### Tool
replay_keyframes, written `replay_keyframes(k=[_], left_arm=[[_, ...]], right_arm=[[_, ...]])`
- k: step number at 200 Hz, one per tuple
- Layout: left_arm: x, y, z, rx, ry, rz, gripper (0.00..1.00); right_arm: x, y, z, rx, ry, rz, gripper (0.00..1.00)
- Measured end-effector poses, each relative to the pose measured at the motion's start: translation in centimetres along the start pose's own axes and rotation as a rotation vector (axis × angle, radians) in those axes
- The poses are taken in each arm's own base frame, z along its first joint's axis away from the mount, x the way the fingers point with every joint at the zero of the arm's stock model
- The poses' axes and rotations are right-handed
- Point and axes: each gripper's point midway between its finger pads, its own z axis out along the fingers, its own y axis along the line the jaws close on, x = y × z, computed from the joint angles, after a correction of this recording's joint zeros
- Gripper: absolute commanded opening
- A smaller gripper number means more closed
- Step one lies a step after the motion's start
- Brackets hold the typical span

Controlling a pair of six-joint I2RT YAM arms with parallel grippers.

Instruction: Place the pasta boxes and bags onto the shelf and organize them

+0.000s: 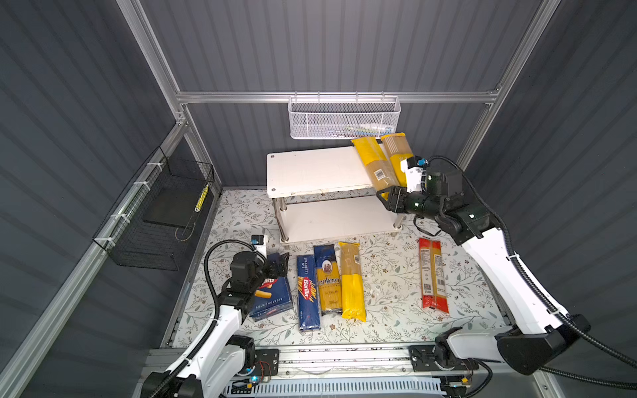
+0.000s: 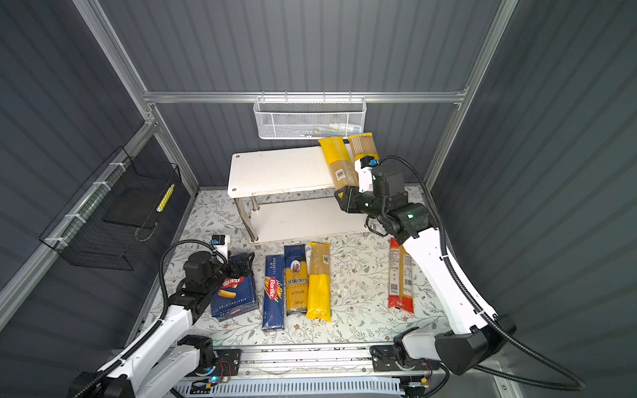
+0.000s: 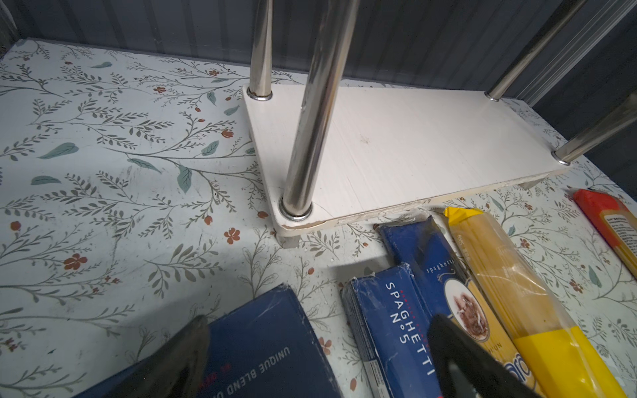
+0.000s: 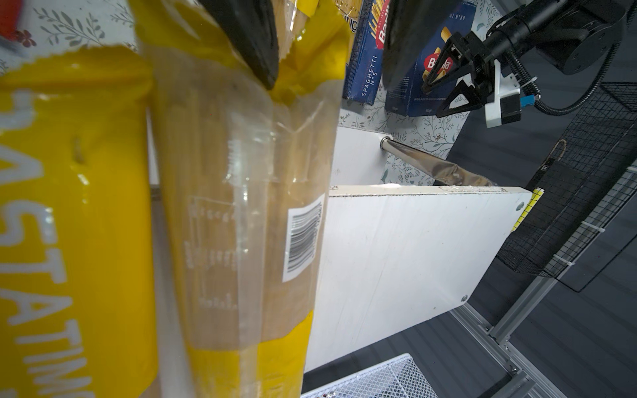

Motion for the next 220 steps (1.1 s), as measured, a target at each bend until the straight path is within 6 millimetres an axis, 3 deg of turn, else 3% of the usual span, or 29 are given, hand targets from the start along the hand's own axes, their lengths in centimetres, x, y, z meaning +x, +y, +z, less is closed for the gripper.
replay_keyframes(k=[23, 57, 73, 94, 124, 149, 174, 220], left_arm=[[0.0, 0.0, 0.0, 0.0, 0.0, 0.0, 1.0], [0.0, 0.0, 0.0, 0.0, 0.001, 0.0, 0.99], [0.1, 0.0, 0.1, -0.001, 0.006, -0.001, 0.99], [0.2, 0.1, 0.1, -0.001, 0.008, -0.001, 1.0], [0.2, 0.1, 0.1, -0.001, 0.008, -0.001, 0.99], [0.3, 0.1, 0.2, -0.002, 0.013, -0.002, 0.99], [0.7, 0.2, 0.3, -0.003, 0.027, -0.005, 0.99], [0.4, 0.1, 0.1, -0.002, 0.015, -0.003, 1.0]], right_arm=[[-0.3, 0.6, -1.6, -0.016, -0.024, -0.019, 0.54], [0.2, 1.1, -7.1, -0.011, -0.105, -0.059, 0.55], [1.4, 0.5, -9.4, 0.012, -0.137, -0.063, 0.57], [4.6, -1.4, -10.5, 0.059, -0.138, -0.056, 0.6], [10.0, -6.3, -9.2, 0.171, -0.092, -0.016, 0.59], [12.5, -10.0, -7.1, 0.253, -0.052, 0.031, 0.6], [12.8, -12.1, -5.0, 0.266, -0.064, 0.05, 0.61], [10.8, -15.2, -1.6, 0.259, -0.158, 0.032, 0.68]])
